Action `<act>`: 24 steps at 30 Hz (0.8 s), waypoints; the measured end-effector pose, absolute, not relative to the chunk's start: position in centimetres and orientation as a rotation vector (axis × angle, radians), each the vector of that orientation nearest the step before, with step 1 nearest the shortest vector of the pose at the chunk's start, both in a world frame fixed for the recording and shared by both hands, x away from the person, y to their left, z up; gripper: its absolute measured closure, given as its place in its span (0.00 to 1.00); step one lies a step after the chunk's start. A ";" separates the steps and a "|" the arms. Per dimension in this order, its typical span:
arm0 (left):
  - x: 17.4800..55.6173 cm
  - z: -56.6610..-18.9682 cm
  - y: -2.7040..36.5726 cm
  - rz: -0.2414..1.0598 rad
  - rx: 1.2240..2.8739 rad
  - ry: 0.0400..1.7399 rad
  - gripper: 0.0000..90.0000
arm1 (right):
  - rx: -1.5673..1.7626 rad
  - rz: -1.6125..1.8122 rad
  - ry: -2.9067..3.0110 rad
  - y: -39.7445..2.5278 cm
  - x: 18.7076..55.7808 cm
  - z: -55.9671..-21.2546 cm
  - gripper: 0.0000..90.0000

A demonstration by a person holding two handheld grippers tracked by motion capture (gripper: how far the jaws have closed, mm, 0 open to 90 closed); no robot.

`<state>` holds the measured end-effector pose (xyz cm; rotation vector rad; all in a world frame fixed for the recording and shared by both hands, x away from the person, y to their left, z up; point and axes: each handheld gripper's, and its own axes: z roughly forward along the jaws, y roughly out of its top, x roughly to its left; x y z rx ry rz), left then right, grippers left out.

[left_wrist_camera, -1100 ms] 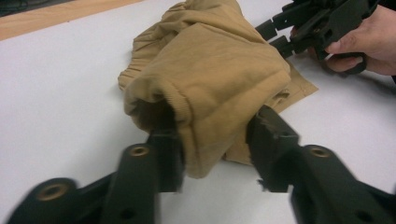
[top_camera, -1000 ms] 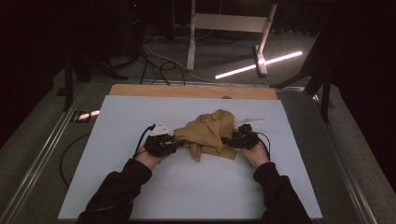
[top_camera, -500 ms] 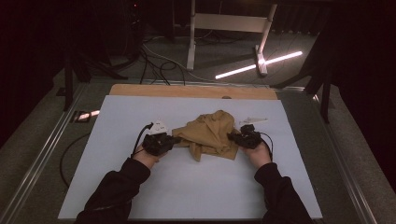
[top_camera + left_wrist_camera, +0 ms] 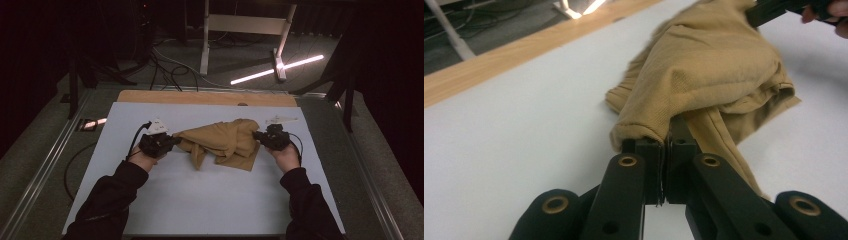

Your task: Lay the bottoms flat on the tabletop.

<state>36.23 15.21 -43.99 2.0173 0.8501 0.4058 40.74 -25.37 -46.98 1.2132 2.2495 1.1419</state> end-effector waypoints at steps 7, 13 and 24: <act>36.3 -43.1 17.5 0.457 1.991 0.889 0.98 | 1.234 1.138 2.171 -27.0 41.0 -45.1 0.99; 35.4 -43.3 19.2 0.492 2.006 0.907 0.98 | 1.240 1.159 2.132 -28.2 40.5 -44.4 0.99; 31.1 -45.2 20.2 0.414 2.105 0.854 0.98 | 1.138 1.129 2.301 -27.9 37.2 -45.9 0.99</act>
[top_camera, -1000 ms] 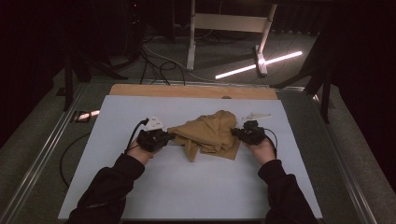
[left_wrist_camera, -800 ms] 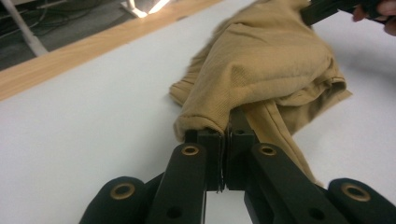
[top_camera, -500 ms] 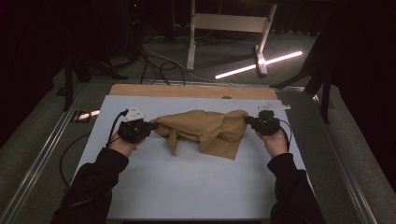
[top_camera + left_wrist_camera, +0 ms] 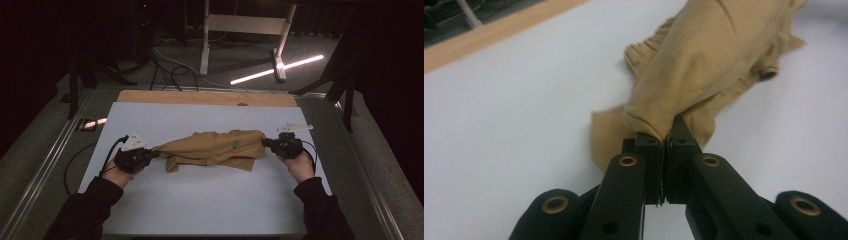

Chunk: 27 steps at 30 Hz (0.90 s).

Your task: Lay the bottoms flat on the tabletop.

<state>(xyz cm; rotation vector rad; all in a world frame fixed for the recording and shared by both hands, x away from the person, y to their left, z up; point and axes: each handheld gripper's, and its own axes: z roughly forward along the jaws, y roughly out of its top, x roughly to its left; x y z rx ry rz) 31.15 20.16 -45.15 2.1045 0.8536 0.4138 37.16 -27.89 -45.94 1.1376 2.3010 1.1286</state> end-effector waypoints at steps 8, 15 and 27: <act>28.5 -47.0 20.7 0.345 2.181 0.837 0.98 | 1.063 1.045 2.439 -27.5 33.7 -47.7 0.99; 27.5 -48.0 20.7 0.304 2.219 0.837 0.98 | 1.046 1.046 2.470 -27.8 31.2 -48.4 0.99; 25.6 -50.1 20.5 0.204 2.290 0.821 0.98 | 1.057 0.999 2.504 -28.0 30.1 -50.0 0.99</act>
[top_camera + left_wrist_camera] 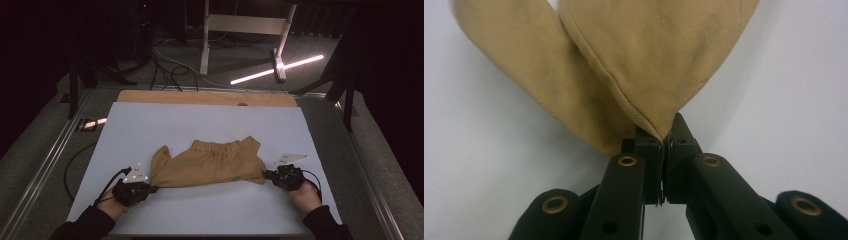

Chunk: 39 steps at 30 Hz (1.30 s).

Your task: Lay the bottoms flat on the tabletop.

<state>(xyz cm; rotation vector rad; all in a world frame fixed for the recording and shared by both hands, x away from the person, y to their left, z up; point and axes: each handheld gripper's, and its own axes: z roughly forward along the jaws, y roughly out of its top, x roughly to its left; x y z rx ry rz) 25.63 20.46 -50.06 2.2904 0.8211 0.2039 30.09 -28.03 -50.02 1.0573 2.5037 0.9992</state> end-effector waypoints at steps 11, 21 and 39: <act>25.1 -50.9 20.1 0.170 2.344 0.799 0.97 | 1.064 0.972 2.513 -28.1 29.8 -50.9 0.98; 24.6 -50.0 20.3 0.147 2.327 0.776 0.77 | 1.035 0.984 2.495 -28.0 29.6 -50.3 0.92; 27.6 -42.6 18.1 0.237 2.222 0.741 0.18 | 0.970 1.209 2.420 -26.8 31.0 -45.5 0.12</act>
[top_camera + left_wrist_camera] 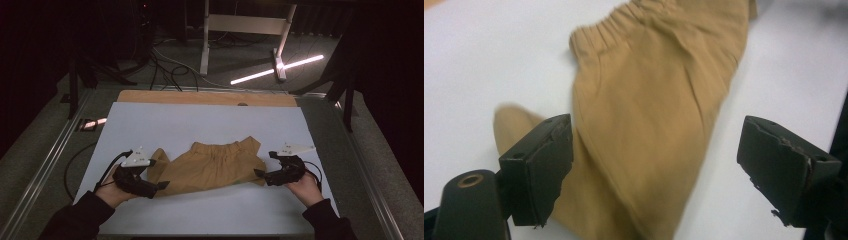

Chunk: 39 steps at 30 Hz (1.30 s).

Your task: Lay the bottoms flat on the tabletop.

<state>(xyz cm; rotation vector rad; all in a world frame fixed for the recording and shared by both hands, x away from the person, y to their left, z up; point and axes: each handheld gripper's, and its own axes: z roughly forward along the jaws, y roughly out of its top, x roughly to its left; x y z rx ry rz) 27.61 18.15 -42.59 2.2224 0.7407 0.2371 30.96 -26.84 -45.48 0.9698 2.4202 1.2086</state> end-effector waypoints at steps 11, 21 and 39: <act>33.8 -43.9 13.4 0.194 2.217 0.836 0.30 | 1.016 1.230 2.476 -23.0 36.7 -45.8 0.33; 37.3 -48.2 12.1 0.228 2.290 0.976 0.45 | 1.141 1.099 2.530 -22.8 39.4 -48.8 0.54; 38.0 -50.8 12.1 0.165 2.362 0.929 0.75 | 1.112 1.036 2.635 -23.2 38.8 -50.1 0.98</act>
